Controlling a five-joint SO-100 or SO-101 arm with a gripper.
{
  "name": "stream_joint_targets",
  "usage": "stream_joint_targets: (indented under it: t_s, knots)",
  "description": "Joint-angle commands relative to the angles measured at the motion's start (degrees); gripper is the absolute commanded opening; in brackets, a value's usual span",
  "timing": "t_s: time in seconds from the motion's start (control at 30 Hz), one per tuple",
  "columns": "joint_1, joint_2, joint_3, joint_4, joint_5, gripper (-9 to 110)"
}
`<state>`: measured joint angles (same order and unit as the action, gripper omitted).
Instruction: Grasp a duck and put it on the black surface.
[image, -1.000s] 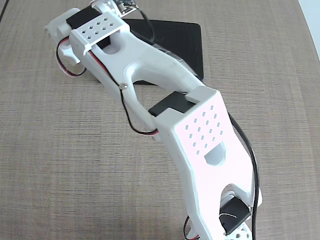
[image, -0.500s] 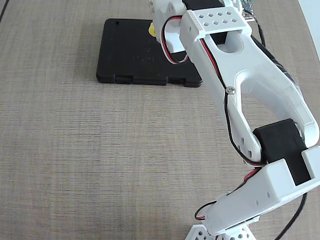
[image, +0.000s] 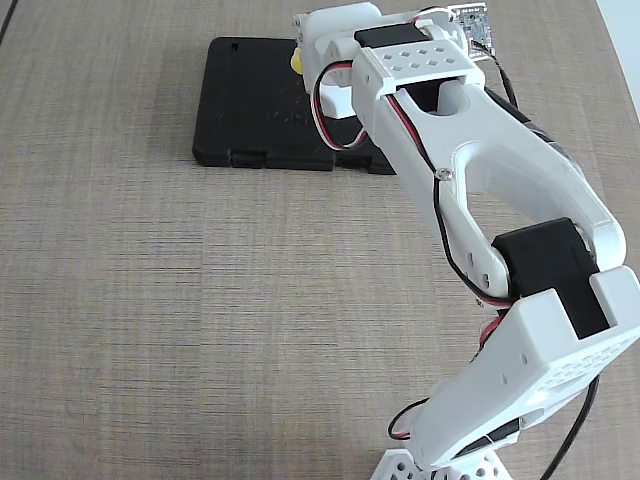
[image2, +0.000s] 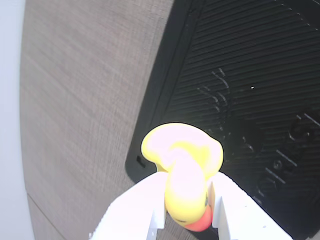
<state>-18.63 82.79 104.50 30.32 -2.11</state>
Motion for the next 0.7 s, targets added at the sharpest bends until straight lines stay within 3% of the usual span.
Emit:
stream_joint_targets:
  t_s: [0.0, 0.3, 0.67]
  knots:
    - [0.2, -2.0, -0.4, -2.3, 0.4, 1]
    - [-0.9, -4.2, -0.4, -3.3, -0.2, 2]
    - [-1.1, -1.8, 0.1, -2.5, 0.4, 21]
